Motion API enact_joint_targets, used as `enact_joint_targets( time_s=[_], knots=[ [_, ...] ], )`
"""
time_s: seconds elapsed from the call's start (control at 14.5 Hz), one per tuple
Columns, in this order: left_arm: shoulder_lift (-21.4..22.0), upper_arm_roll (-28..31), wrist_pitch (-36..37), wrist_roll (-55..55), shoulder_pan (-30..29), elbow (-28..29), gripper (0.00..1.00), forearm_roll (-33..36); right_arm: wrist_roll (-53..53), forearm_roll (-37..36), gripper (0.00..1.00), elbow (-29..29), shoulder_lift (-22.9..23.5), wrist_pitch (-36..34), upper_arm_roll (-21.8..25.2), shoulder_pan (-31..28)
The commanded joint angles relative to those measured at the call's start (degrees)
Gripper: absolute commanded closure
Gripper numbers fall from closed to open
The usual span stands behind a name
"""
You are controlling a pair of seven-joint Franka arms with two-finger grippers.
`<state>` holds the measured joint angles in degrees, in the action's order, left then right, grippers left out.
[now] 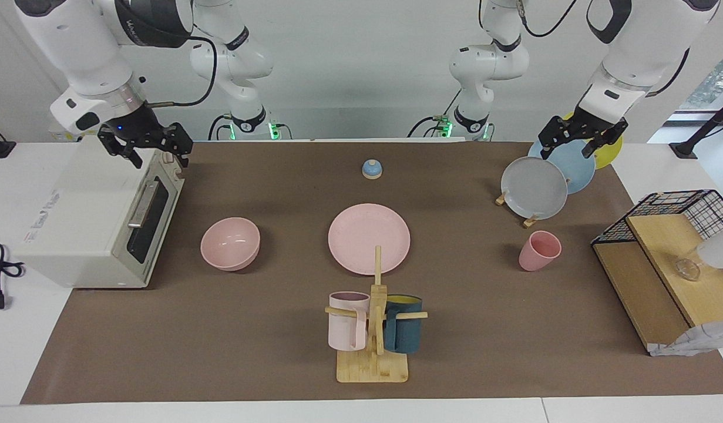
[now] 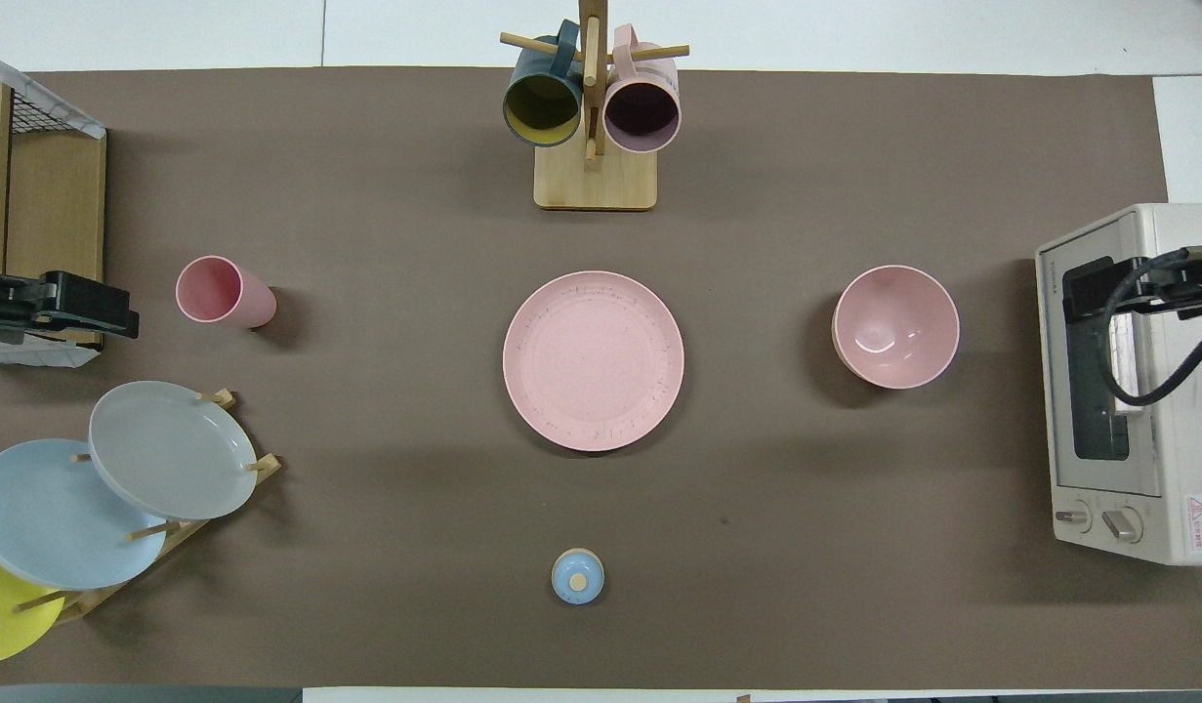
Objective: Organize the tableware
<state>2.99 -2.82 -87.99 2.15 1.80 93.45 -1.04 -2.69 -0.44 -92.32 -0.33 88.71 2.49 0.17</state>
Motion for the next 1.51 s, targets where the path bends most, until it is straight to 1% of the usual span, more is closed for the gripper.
enact_joint_targets(
  time_s=[0.0,0.34,0.55,0.62,0.69,0.76,0.89,0.96,1.1,1.24,1.31,1.44],
  knots=[
    [1.5,-0.3,-0.8,0.0,-0.7,1.7,0.00,-0.4,-1.7,-0.5,0.00,1.3,0.7,-1.2,-0.6,-0.9],
    [1.5,-0.3,-0.8,0.0,-0.7,1.7,0.00,-0.4,0.1,0.3,0.00,0.8,0.3,-0.8,-0.3,-1.0],
    [1.5,-0.3,-0.8,0.0,-0.7,1.7,0.00,-0.4,-0.9,1.1,0.00,0.4,0.2,-0.6,-0.5,-0.8],
    [1.5,-0.3,-0.8,0.0,-0.7,1.7,0.00,-0.4,-2.1,2.8,0.00,-0.4,-0.1,1.0,-0.5,0.2],
    [1.5,-0.3,-0.8,0.0,-0.7,1.7,0.00,-0.4,-1.3,3.9,0.00,-1.0,0.1,5.0,-0.8,2.2],
    [1.5,-0.3,-0.8,0.0,-0.7,1.7,0.00,-0.4,1.3,3.6,0.00,-1.1,1.0,6.3,-0.7,5.4],
    [1.5,-0.3,-0.8,0.0,-0.7,1.7,0.00,-0.4,7.8,3.1,0.00,-1.2,5.8,9.2,-0.8,9.2],
    [1.5,-0.3,-0.8,0.0,-0.7,1.7,0.00,-0.4,8.8,2.7,0.00,-2.2,7.8,12.2,-0.8,11.6],
    [1.5,-0.3,-0.8,0.0,-0.7,1.7,0.00,-0.4,10.5,0.5,0.00,-7.6,9.6,21.1,-0.8,14.8],
    [1.5,-0.3,-0.8,0.0,-0.7,1.7,0.00,-0.4,12.3,-0.5,0.00,-17.0,8.8,30.5,-0.9,15.7],
    [1.5,-0.3,-0.8,0.0,-0.7,1.7,0.00,-0.4,12.6,-0.5,0.00,-20.0,8.2,33.3,-0.8,16.6],
    [1.5,-0.3,-0.8,0.0,-0.7,1.7,0.00,-0.4,13.6,-1.2,0.00,-21.9,8.2,33.6,-0.8,17.8]
  ],
)
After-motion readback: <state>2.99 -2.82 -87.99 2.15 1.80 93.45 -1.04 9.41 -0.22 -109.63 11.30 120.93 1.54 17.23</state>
